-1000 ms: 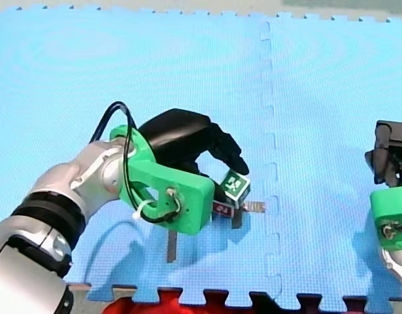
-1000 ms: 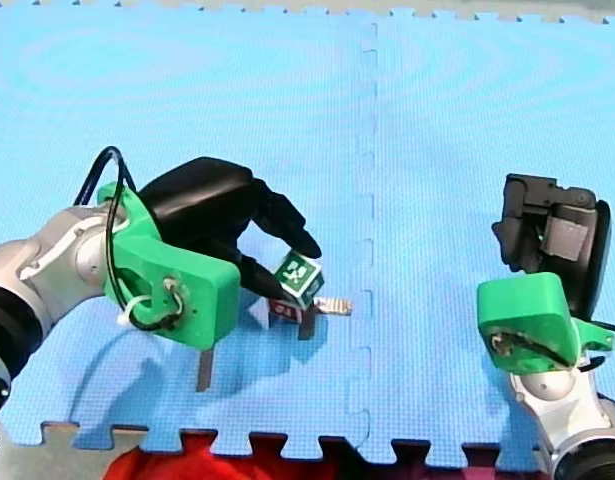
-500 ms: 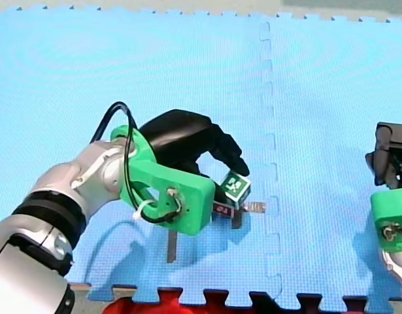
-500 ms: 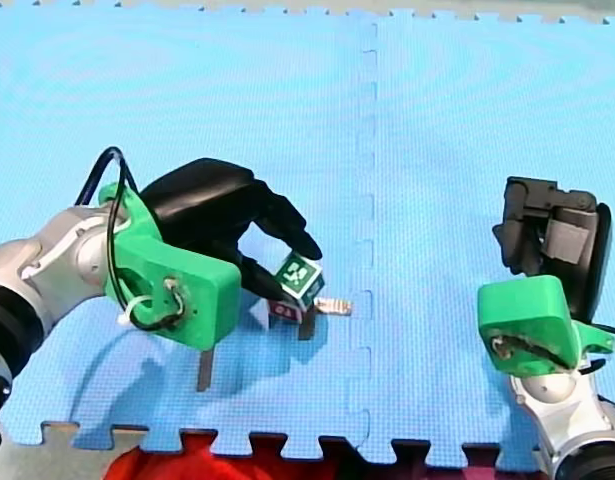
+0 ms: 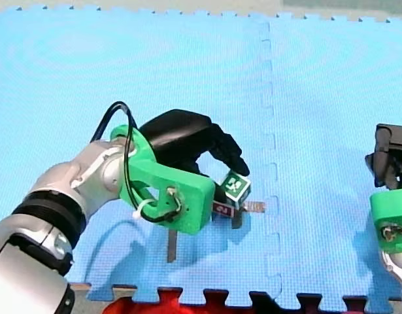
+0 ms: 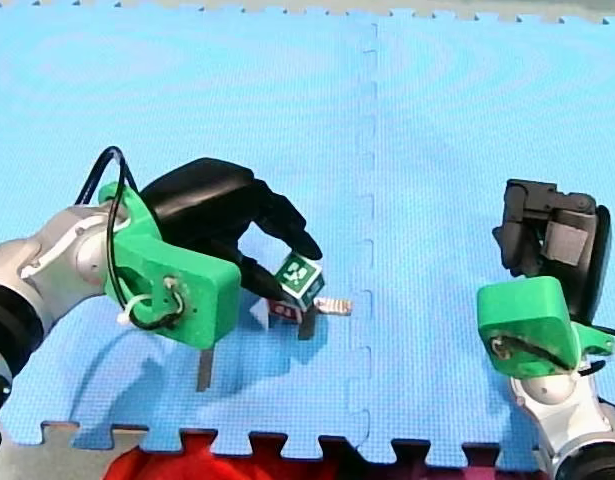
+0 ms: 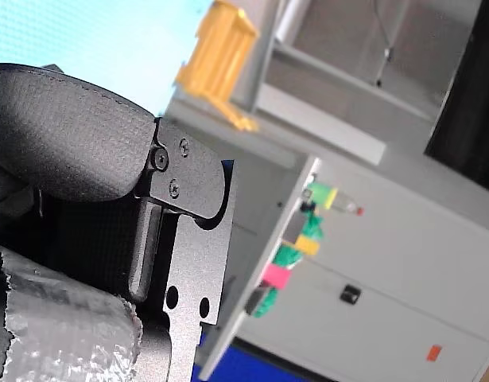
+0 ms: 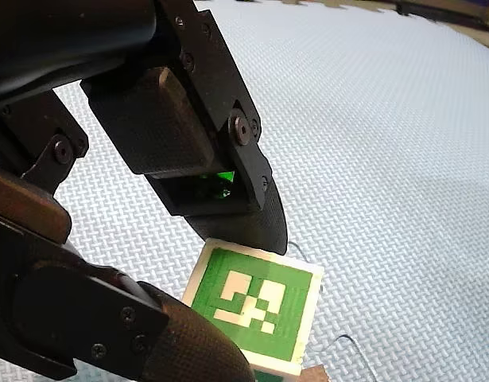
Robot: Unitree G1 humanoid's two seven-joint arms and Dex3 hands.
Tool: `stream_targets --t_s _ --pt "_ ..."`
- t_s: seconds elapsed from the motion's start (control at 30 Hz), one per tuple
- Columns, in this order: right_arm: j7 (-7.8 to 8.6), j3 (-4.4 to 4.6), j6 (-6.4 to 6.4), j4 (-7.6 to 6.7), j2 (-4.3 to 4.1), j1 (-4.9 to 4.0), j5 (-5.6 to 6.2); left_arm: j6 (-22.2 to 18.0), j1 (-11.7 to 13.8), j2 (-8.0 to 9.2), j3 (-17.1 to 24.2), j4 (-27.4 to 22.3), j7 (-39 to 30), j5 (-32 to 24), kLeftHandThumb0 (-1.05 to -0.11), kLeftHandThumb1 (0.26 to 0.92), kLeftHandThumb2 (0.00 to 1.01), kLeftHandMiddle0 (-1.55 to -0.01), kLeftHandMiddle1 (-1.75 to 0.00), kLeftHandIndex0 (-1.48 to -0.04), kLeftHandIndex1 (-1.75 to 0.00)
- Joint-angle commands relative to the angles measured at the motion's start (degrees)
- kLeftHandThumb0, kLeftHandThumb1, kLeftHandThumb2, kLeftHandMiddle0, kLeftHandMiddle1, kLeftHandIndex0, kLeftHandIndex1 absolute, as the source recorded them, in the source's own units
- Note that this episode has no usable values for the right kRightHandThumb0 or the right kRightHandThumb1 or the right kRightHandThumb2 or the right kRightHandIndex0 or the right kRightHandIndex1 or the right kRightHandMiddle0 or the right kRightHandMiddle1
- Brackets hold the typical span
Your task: Stack cube left
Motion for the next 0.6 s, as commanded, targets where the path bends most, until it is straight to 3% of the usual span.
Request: stream_targets --t_s 0.0,0.57 --pt "-0.20 -0.07 -0.33 0.06 -0.32 0.07 0.00 -0.45 0.11 0.53 0.24 -0.15 0.84 -0.10 -0.506 0.794 0.00 -0.94 -1.75 -1.32 0.00" --pt "0.47 -0.14 -0.20 0.23 -0.24 0.05 0.41 1.30 0.13 1.56 0.52 -2.23 1.77 0.13 -0.523 0.789 0.00 -0.94 -1.74 -1.33 0.00"
